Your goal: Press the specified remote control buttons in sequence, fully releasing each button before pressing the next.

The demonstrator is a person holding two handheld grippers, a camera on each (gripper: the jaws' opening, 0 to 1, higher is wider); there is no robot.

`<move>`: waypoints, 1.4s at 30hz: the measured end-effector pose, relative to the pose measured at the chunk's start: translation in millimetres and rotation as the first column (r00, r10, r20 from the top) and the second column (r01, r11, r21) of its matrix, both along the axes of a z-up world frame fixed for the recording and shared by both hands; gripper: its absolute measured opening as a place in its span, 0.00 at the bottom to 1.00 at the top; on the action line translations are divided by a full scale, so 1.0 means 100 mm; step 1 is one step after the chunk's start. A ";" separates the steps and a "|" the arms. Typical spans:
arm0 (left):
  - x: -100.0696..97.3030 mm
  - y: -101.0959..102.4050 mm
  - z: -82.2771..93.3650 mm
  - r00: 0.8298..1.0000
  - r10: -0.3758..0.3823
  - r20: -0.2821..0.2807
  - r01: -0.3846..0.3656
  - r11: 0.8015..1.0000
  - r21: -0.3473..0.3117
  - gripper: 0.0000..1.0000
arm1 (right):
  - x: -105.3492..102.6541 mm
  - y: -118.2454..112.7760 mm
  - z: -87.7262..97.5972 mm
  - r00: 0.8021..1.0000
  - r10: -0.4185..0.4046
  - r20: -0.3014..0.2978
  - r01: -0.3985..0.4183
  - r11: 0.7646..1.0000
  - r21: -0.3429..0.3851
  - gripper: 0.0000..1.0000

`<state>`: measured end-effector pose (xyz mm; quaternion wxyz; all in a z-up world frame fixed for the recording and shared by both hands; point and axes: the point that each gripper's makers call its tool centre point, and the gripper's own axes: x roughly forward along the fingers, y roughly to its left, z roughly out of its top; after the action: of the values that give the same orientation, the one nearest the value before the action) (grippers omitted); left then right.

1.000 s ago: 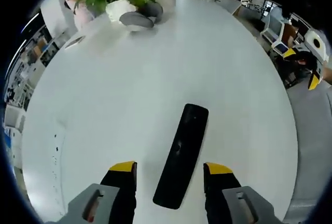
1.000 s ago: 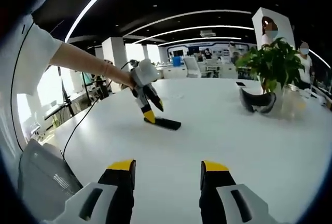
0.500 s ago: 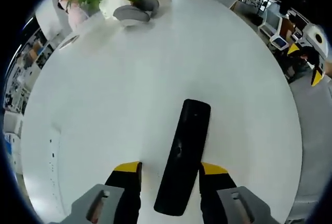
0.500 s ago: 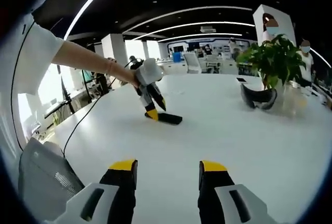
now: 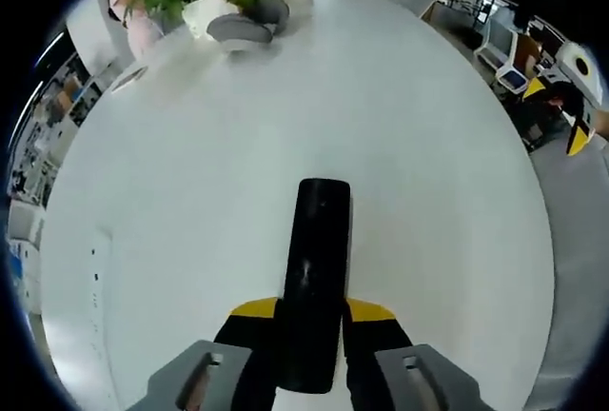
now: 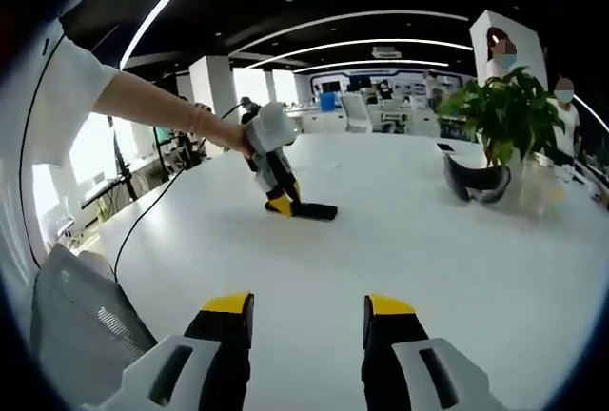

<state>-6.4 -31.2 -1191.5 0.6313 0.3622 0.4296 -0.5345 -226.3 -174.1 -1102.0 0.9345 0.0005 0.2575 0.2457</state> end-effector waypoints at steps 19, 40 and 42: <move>-0.63 -0.02 -0.01 0.998 -0.060 0.009 0.060 0.998 0.013 0.23 | 0.01 0.03 0.09 0.999 0.015 0.049 -0.015 1.000 0.003 0.44; -1.28 0.00 -0.04 0.998 -0.068 0.011 0.068 0.998 -0.013 0.23 | 0.01 0.07 0.11 0.996 0.039 0.075 -0.038 0.999 -0.017 0.42; -1.33 0.00 -0.04 0.998 -0.065 0.013 0.065 0.998 -0.022 0.23 | 0.00 0.06 0.11 0.996 0.043 0.075 -0.041 0.999 -0.024 0.41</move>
<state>-139.0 -31.2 -1195.1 0.6203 0.3720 0.4077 -0.5573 -226.0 -167.6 -1091.1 0.9382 -0.0244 0.2249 0.2621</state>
